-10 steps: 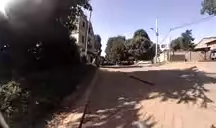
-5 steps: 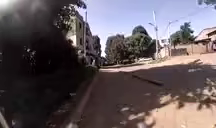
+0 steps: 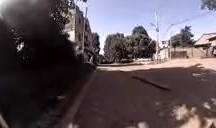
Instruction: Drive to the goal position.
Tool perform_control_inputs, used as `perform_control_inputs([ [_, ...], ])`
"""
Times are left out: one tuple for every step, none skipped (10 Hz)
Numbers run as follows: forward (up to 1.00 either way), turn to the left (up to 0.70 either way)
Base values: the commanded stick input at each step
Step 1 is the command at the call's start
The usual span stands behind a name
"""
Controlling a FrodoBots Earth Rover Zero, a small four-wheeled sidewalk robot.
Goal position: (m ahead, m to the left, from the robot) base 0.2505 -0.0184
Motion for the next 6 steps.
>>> perform_control_inputs([
  [1.00, 0.00],
  [1.00, 0.00],
  [1.00, 0.00],
  [1.00, 0.00],
  [1.00, 0.00],
  [1.00, 0.00],
])
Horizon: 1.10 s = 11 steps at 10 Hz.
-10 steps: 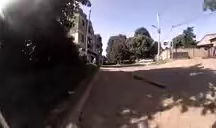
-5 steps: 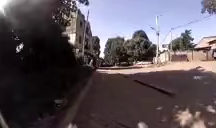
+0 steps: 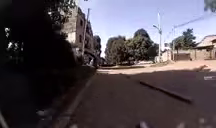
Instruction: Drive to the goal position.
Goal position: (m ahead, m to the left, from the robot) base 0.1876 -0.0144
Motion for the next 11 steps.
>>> perform_control_inputs([
  [1.00, 0.00],
  [1.00, 0.00],
  [1.00, 0.00],
  [1.00, 0.00],
  [1.00, 0.00],
  [1.00, 0.00],
  [1.00, 0.00],
  [1.00, 0.00],
  [1.00, 0.00],
  [1.00, 0.00],
  [1.00, 0.00],
])
